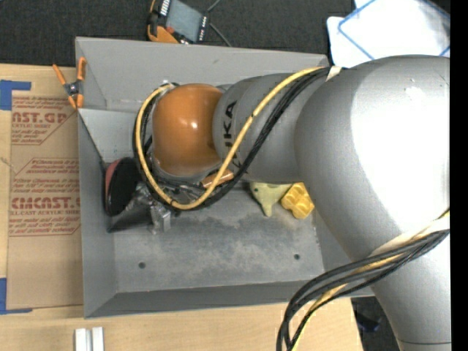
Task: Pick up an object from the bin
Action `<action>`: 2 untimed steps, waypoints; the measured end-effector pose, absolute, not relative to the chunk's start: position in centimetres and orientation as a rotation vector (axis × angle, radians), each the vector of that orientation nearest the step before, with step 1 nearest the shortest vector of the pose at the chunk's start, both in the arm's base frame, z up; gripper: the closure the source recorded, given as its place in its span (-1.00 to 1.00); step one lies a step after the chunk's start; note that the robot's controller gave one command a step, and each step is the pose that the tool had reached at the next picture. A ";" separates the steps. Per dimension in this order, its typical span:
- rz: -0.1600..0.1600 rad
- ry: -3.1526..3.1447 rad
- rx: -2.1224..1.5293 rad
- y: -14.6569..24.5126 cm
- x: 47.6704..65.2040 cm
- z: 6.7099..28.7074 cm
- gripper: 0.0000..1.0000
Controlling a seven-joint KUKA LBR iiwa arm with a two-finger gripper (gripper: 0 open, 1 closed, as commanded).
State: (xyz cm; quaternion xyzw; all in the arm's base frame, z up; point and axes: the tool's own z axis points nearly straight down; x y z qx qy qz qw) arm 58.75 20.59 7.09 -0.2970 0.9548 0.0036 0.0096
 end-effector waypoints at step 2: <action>0.014 2.992 -0.920 20.4 58.1 8.8 1.00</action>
Offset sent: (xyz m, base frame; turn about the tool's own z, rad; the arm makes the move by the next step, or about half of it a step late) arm -0.0069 -0.0032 0.0172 0.0043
